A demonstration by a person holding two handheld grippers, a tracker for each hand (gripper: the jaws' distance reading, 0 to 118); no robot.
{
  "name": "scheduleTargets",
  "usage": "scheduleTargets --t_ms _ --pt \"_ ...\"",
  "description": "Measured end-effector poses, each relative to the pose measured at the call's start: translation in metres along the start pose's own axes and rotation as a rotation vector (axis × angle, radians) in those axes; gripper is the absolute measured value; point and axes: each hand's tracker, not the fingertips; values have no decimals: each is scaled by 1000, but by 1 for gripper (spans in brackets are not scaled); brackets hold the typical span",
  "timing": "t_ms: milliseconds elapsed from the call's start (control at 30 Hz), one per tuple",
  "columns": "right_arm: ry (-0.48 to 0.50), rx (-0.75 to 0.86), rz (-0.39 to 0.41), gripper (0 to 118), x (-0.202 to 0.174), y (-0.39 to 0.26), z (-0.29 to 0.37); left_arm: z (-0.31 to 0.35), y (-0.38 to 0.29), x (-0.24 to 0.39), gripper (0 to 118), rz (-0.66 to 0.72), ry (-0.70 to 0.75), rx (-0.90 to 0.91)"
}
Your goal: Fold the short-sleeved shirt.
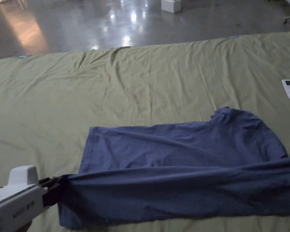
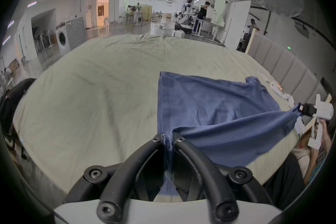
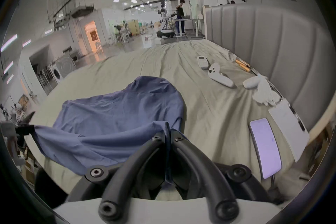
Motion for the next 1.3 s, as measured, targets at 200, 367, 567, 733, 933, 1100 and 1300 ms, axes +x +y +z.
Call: scheduleTargets --t_ms 200,367,567,733,933,1100,1300 --pt "-12 -168 52 5 -3 8 -92 -77 17 9 8 -32 32 -148" --pt "-14 -221 68 61 7 -5 -117 -98 7 11 92 -29 97 -197" --pt "21 3 -18 65 17 13 -44 -17 34 17 91 76 6 77" --pt "84 291 -3 66 -26 17 70 105 38 66 91 4 -43 361" --pt "39 471 177 66 -75 -15 149 193 -6 109 91 -188 16 533" --pt "64 369 81 34 -89 -39 166 216 -33 116 29 -132 -15 543" --pt "121 372 113 0 -97 -45 175 223 -50 110 0 -94 -26 579"
